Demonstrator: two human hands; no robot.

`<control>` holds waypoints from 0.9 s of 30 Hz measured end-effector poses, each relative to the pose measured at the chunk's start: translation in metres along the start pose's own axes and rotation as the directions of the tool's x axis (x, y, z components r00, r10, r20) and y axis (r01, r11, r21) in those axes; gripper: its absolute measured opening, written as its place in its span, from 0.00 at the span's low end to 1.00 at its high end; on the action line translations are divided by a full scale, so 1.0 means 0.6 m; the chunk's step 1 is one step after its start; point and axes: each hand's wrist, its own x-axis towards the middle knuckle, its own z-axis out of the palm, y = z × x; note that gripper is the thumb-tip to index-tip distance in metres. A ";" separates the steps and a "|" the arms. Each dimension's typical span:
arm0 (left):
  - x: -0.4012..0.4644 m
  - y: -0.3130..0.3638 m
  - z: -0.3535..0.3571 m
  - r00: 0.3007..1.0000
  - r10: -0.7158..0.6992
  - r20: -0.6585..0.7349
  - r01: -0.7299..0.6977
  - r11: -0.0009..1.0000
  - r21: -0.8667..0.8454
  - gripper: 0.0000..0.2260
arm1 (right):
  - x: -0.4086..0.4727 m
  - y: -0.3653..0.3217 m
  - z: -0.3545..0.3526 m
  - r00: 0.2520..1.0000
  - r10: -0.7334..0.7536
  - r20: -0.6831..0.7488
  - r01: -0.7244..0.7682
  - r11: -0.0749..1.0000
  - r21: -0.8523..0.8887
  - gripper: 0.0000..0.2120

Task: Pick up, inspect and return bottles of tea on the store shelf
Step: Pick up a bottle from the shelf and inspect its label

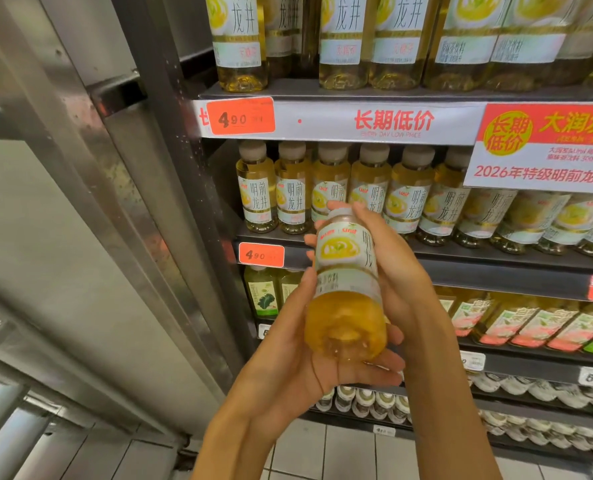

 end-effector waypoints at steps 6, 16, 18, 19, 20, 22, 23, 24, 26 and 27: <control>-0.001 0.005 0.015 1.000 -0.016 0.025 0.016 1.000 0.026 0.26 | 0.037 0.047 0.001 0.986 0.006 -0.169 -0.027 0.993 -0.119 0.17; 0.002 0.004 -0.005 0.961 0.058 -0.270 0.050 0.926 0.375 0.25 | -0.011 -0.013 0.003 0.967 -0.243 -0.073 0.224 0.953 -0.205 0.08; 0.002 0.002 -0.010 0.954 0.094 -0.286 0.042 0.899 0.435 0.25 | -0.017 -0.014 0.006 0.958 -0.281 -0.053 0.262 0.936 -0.235 0.08; 0.002 0.001 -0.012 0.952 0.108 -0.286 0.035 0.890 0.454 0.24 | -0.019 -0.015 0.009 0.957 -0.284 -0.056 0.263 0.934 -0.243 0.08; 0.001 -0.001 -0.014 0.949 0.126 -0.288 0.027 0.880 0.474 0.24 | -0.018 -0.015 0.009 0.958 -0.279 -0.065 0.254 0.932 -0.259 0.09; 0.001 -0.005 -0.018 0.940 0.170 -0.296 0.012 0.851 0.525 0.25 | -0.019 -0.013 0.011 0.965 -0.246 -0.090 0.207 0.927 -0.311 0.10; 0.001 -0.006 -0.021 0.936 0.193 -0.294 -0.001 0.837 0.547 0.25 | -0.020 -0.013 0.011 0.969 -0.230 -0.091 0.186 0.922 -0.341 0.11; 0.001 -0.007 -0.022 0.933 0.214 -0.289 -0.015 0.827 0.562 0.24 | -0.021 -0.013 0.011 0.972 -0.218 -0.082 0.175 0.917 -0.360 0.13; 0.002 -0.005 -0.026 0.923 0.261 -0.284 -0.043 0.801 0.597 0.23 | -0.027 -0.014 0.011 0.977 -0.210 -0.034 0.186 0.921 -0.342 0.17; 0.003 -0.004 -0.028 0.915 0.291 -0.279 -0.057 0.779 0.624 0.22 | -0.031 -0.015 0.010 0.976 -0.219 0.008 0.211 0.929 -0.305 0.19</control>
